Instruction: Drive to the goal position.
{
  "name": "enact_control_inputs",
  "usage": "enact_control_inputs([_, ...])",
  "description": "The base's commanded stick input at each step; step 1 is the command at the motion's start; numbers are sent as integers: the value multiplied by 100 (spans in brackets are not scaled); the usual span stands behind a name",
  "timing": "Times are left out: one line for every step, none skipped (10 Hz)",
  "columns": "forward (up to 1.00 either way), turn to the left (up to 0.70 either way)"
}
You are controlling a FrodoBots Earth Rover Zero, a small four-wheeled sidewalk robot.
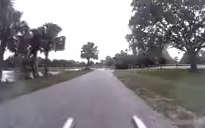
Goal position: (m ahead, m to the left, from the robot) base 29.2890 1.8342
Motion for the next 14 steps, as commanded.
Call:
enact_control_inputs([85,0])
enact_control_inputs([85,0])
enact_control_inputs([85,0])
enact_control_inputs([85,0])
enact_control_inputs([85,0])
enact_control_inputs([85,0])
enact_control_inputs([85,0])
enact_control_inputs([85,0])
enact_control_inputs([85,0])
enact_control_inputs([85,0])
enact_control_inputs([85,0])
enact_control_inputs([85,0])
enact_control_inputs([85,0])
enact_control_inputs([85,0])
